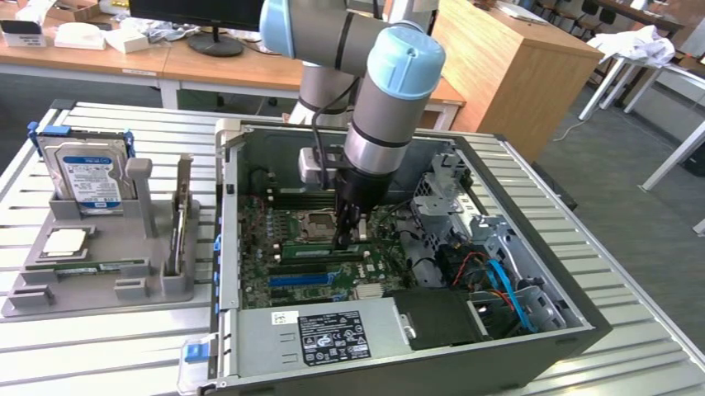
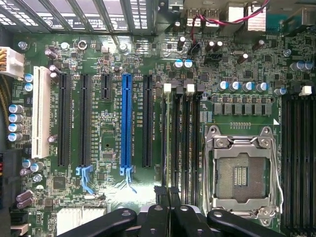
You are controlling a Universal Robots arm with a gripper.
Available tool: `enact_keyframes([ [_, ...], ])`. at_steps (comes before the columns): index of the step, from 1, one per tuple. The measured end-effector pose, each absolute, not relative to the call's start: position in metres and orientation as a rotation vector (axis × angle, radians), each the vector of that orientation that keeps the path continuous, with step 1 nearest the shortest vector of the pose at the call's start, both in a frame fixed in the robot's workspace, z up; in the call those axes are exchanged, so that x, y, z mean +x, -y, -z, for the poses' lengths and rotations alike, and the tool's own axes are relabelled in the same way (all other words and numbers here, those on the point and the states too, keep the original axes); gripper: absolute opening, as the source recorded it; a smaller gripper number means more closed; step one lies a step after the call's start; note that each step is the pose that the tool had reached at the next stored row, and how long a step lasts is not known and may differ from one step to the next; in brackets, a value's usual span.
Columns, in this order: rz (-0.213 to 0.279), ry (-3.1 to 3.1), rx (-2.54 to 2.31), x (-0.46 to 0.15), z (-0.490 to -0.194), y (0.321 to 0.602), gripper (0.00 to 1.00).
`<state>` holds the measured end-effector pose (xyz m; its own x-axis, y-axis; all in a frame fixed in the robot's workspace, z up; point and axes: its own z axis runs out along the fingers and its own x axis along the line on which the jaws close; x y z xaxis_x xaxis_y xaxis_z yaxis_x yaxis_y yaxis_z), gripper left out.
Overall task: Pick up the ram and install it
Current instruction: 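Insert the ram into the slot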
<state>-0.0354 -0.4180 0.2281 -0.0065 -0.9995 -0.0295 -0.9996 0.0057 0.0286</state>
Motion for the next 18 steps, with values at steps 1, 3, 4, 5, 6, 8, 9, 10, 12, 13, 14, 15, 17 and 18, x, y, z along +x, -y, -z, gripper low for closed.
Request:
enact_keyframes([
  [1,-0.064,-2.227,-2.214,-0.0354,-0.2277,0.4180,0.11],
  [3,-0.064,-2.227,-2.214,-0.0354,-0.2265,0.4180,0.11],
  [4,-0.064,-2.227,-2.214,-0.0354,-0.2260,0.4180,0.11],
  [5,-0.064,-2.227,-2.214,-0.0354,-0.2255,0.4181,0.11],
  [6,-0.064,-2.228,-2.214,-0.0355,-0.2252,0.4181,0.11],
  [8,-0.064,-2.228,-2.214,-0.0354,-0.2252,0.4181,0.11],
  [9,-0.064,-2.228,-2.214,-0.0354,-0.2252,0.4181,0.11],
  [10,-0.064,-2.228,-2.214,-0.0354,-0.2251,0.4180,0.11],
  [12,-0.064,-2.227,-2.214,-0.0354,-0.2251,0.4180,0.13],
  [13,-0.064,-2.227,-2.214,-0.0354,-0.2250,0.4180,0.18],
  [14,-0.064,-2.227,-2.214,-0.0354,-0.2251,0.4180,0.18],
  [15,-0.064,-2.227,-2.214,-0.0354,-0.2251,0.4180,0.24],
  [17,-0.064,-2.227,-2.214,-0.0354,-0.2250,0.4180,0.31],
  [18,-0.064,-2.227,-2.214,-0.0354,-0.2251,0.4180,0.31],
])
